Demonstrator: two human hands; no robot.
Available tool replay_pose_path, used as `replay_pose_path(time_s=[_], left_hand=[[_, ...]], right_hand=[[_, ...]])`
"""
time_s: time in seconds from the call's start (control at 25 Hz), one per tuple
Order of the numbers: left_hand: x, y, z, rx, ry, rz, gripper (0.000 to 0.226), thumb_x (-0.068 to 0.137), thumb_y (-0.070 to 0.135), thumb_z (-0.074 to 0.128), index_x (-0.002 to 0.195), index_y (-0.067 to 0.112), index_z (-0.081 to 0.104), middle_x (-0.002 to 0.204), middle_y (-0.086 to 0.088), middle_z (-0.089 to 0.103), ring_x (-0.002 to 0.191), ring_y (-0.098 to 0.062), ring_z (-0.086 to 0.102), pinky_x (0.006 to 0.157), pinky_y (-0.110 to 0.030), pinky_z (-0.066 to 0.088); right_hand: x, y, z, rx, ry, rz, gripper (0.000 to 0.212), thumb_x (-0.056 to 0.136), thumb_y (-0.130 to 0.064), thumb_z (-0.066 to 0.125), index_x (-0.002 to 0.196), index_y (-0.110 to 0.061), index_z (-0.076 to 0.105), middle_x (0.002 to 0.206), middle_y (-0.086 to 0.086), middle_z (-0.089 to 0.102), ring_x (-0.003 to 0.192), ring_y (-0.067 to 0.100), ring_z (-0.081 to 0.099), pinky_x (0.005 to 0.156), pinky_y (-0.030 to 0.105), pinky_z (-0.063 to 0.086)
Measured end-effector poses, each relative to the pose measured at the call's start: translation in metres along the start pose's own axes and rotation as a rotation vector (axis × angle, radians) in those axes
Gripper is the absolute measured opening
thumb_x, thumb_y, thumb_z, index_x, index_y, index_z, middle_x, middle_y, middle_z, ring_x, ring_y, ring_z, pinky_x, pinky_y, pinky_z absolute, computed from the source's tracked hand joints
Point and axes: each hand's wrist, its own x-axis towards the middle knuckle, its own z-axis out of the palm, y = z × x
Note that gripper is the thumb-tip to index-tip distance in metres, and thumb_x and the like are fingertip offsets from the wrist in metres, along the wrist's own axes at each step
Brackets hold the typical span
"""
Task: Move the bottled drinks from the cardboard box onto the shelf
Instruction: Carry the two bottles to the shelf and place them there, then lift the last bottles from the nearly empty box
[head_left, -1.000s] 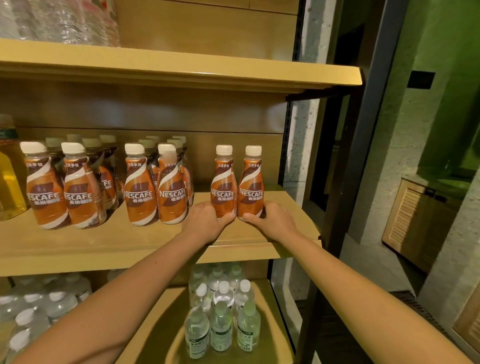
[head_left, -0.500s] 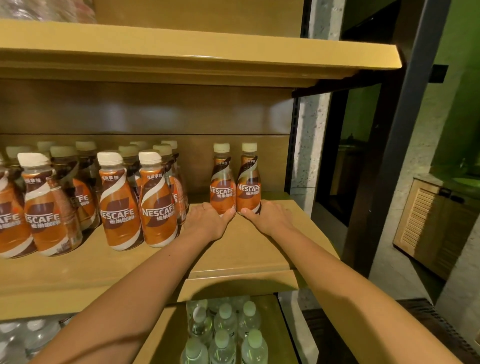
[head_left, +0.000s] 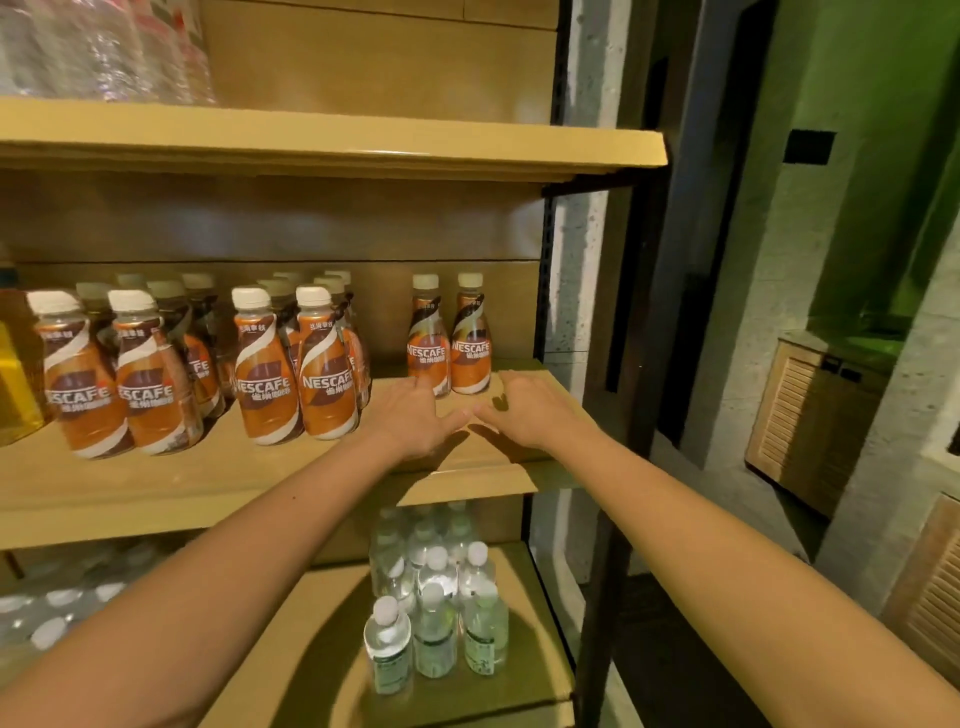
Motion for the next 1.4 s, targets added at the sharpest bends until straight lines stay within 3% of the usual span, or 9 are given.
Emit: replay_pose_path(time_s=[0.24,0.36,0.52,0.68,0.84,0.96,1.12,1.24,1.4], left_hand=[[-0.072,0.074,-0.017,-0.012,-0.098,0.282,0.073,0.088,0.053,0.050,0.142,0.006,0.035,0.139,-0.015,0.048,0.122,-0.027,0.049,0.100,-0.038,0.042],[-0.095,0.132,-0.003,-0.063,-0.126,0.410,0.069,0.089,0.050,0.051,0.140,0.005,0.037,0.146,-0.012,0.040,0.128,-0.025,0.044,0.100,-0.034,0.039],[-0.118,0.228,0.030,-0.125,-0.228,0.589,0.079,0.088,0.054,0.050,0.148,0.011,0.021,0.154,-0.008,0.027,0.140,-0.023,0.029,0.111,-0.035,0.029],[-0.145,0.344,0.062,-0.193,-0.332,0.782,0.065,0.090,0.046,0.053,0.142,0.013,0.035,0.146,-0.008,0.040,0.132,-0.023,0.040,0.104,-0.035,0.035],[-0.166,0.463,0.103,-0.287,-0.416,0.911,0.055,0.089,0.042,0.057,0.137,0.018,0.042,0.138,0.000,0.047,0.128,-0.020,0.045,0.102,-0.036,0.038],[-0.174,0.552,0.129,-0.360,-0.472,0.940,0.049,0.091,0.038,0.056,0.135,0.023,0.043,0.134,0.004,0.050,0.124,-0.015,0.046,0.093,-0.031,0.038],[-0.172,0.653,0.165,-0.403,-0.514,0.887,0.065,0.087,0.048,0.055,0.142,0.018,0.036,0.147,-0.005,0.041,0.132,-0.024,0.041,0.107,-0.040,0.036],[-0.161,0.715,0.193,-0.412,-0.553,0.884,0.059,0.091,0.038,0.055,0.142,0.016,0.036,0.145,-0.008,0.042,0.132,-0.025,0.040,0.103,-0.038,0.036],[-0.128,0.790,0.235,-0.375,-0.546,0.903,0.065,0.090,0.042,0.055,0.144,0.014,0.032,0.149,-0.009,0.037,0.134,-0.026,0.038,0.104,-0.039,0.036]], right_hand=[[-0.098,0.020,-0.040,-0.044,0.126,0.097,0.053,0.092,-0.046,0.051,0.129,-0.008,0.050,0.121,0.013,0.062,0.112,0.029,0.058,0.095,0.042,0.046],[-0.158,0.056,-0.062,-0.077,0.195,0.217,0.060,0.092,-0.046,0.051,0.137,-0.008,0.043,0.134,0.012,0.055,0.122,0.028,0.053,0.101,0.042,0.044],[-0.247,0.130,-0.099,-0.145,0.194,0.457,0.065,0.093,-0.048,0.047,0.143,-0.008,0.034,0.139,0.014,0.049,0.125,0.029,0.049,0.100,0.040,0.043],[-0.336,0.212,-0.144,-0.180,0.253,0.730,0.060,0.091,-0.049,0.051,0.137,-0.012,0.041,0.137,0.012,0.051,0.124,0.029,0.049,0.100,0.040,0.042],[-0.417,0.294,-0.188,-0.268,0.249,0.869,0.064,0.090,-0.049,0.052,0.140,-0.012,0.038,0.142,0.010,0.047,0.129,0.027,0.045,0.105,0.040,0.039],[-0.472,0.358,-0.228,-0.322,0.213,0.932,0.064,0.090,-0.049,0.052,0.140,-0.011,0.039,0.141,0.010,0.048,0.128,0.028,0.047,0.104,0.039,0.040],[-0.524,0.443,-0.274,-0.395,0.178,0.994,0.063,0.091,-0.051,0.049,0.138,-0.009,0.040,0.140,0.012,0.049,0.126,0.029,0.048,0.103,0.039,0.040],[-0.540,0.502,-0.294,-0.383,0.173,1.022,0.063,0.090,-0.050,0.051,0.136,-0.008,0.042,0.137,0.012,0.051,0.122,0.028,0.051,0.100,0.039,0.042],[-0.540,0.586,-0.300,-0.387,0.176,1.023,0.061,0.089,-0.051,0.052,0.135,-0.011,0.044,0.134,0.010,0.054,0.119,0.028,0.053,0.097,0.039,0.044]])
